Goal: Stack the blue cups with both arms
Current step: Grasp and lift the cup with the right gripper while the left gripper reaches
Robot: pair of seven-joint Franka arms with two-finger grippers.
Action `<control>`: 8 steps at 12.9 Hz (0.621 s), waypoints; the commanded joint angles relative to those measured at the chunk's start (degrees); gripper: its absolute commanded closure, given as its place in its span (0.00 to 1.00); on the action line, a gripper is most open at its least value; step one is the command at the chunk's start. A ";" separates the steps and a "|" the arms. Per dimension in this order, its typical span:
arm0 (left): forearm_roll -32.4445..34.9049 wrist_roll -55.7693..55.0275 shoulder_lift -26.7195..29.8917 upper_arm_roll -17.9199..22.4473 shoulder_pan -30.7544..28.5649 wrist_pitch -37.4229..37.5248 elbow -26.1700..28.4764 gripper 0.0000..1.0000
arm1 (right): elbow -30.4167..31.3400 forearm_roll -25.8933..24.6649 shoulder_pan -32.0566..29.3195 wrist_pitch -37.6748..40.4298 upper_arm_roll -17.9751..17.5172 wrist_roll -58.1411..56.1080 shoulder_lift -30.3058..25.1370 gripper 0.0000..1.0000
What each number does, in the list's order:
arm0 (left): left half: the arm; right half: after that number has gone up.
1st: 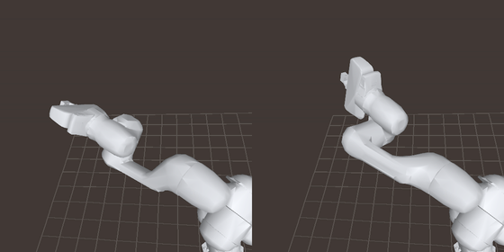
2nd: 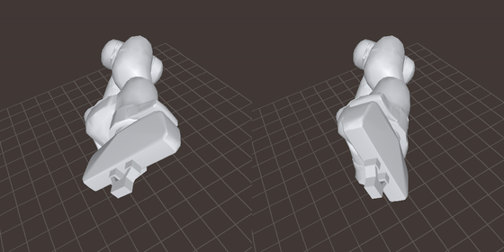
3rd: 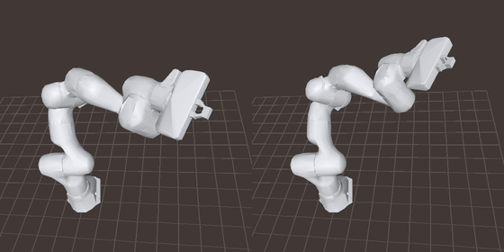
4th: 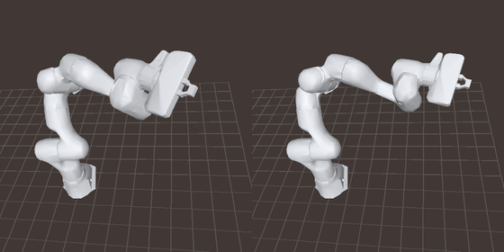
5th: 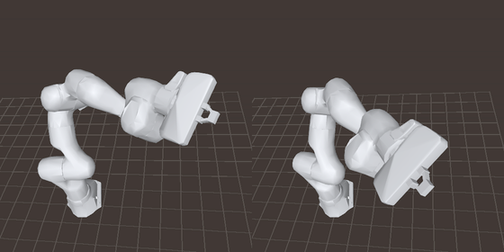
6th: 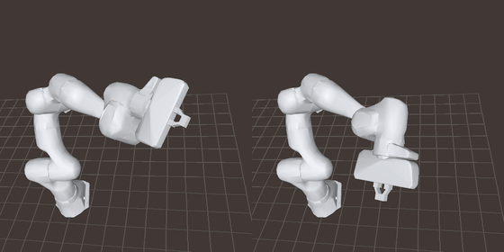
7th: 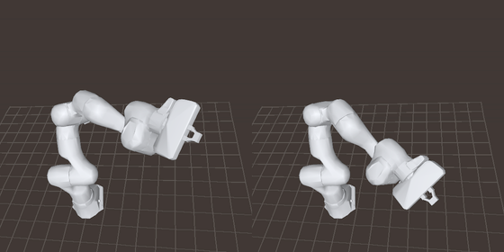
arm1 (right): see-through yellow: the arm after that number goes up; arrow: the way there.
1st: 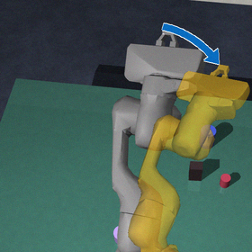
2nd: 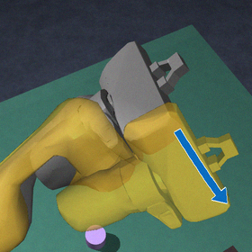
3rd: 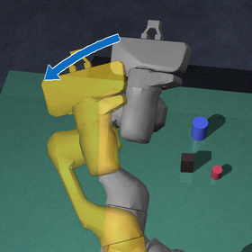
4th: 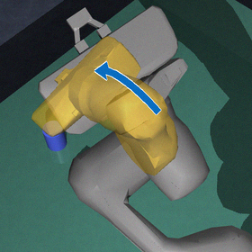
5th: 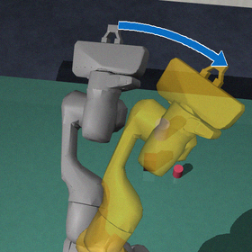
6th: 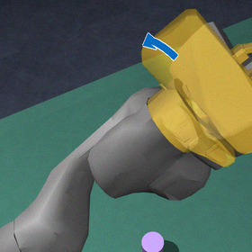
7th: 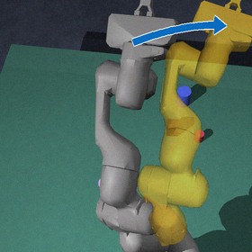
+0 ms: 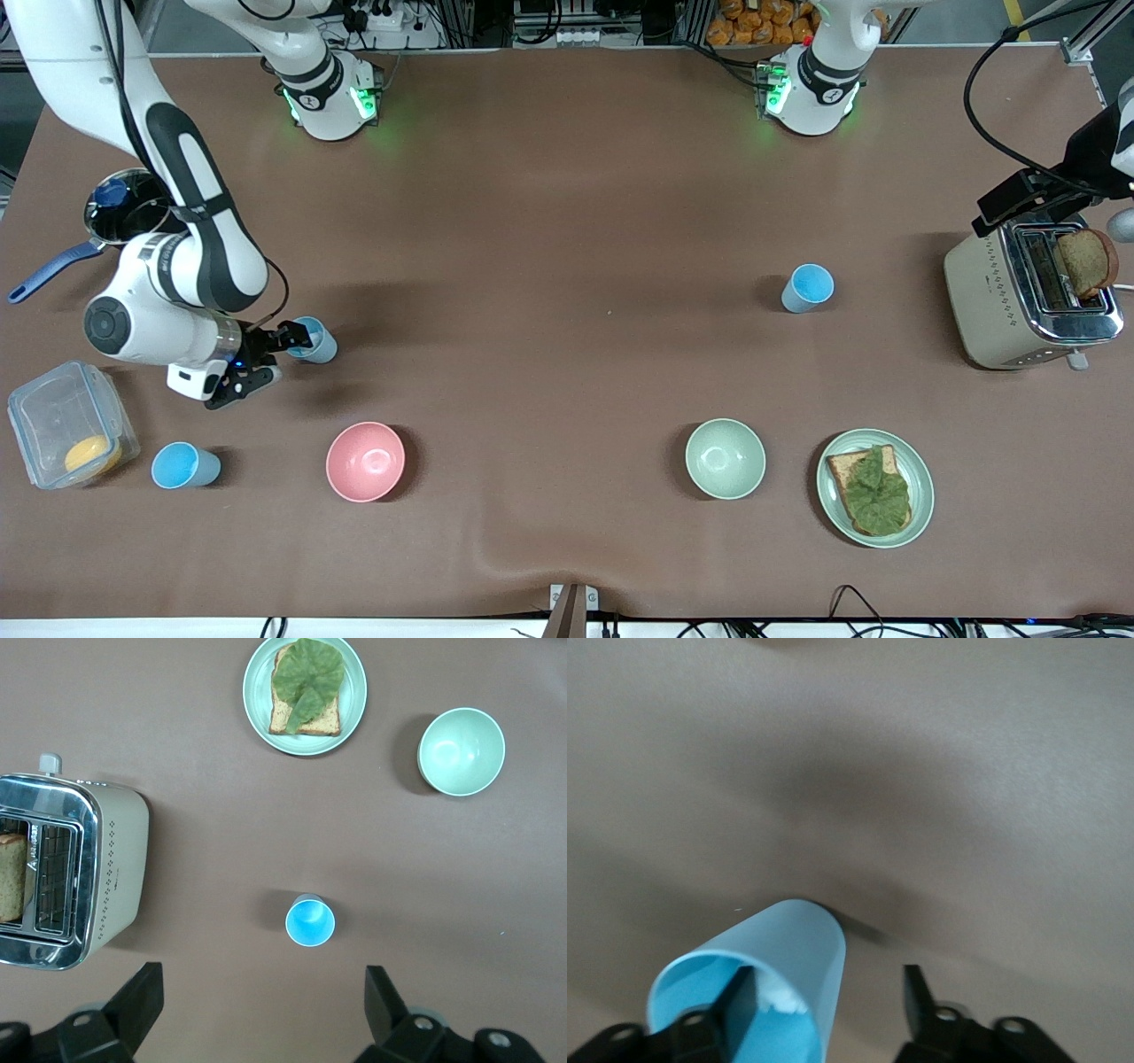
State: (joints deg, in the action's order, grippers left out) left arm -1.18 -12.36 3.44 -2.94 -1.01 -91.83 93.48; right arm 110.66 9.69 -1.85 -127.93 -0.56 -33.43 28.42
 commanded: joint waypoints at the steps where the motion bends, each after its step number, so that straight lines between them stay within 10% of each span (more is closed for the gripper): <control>1: 0.48 1.64 -0.27 -0.49 0.39 -0.28 -0.31 0.00 | -0.27 0.86 -0.61 -0.04 -0.23 -2.42 0.32 1.00; 8: -0.30 2.25 -2.82 -0.49 0.23 -0.81 -0.23 0.00 | -9.04 1.56 -0.08 14.60 -0.67 0.81 -0.12 1.00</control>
State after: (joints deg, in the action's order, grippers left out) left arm -1.18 -11.87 0.51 -3.57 -0.42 -92.39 93.53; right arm 105.19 10.12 -1.84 -118.90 -0.60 -34.17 28.79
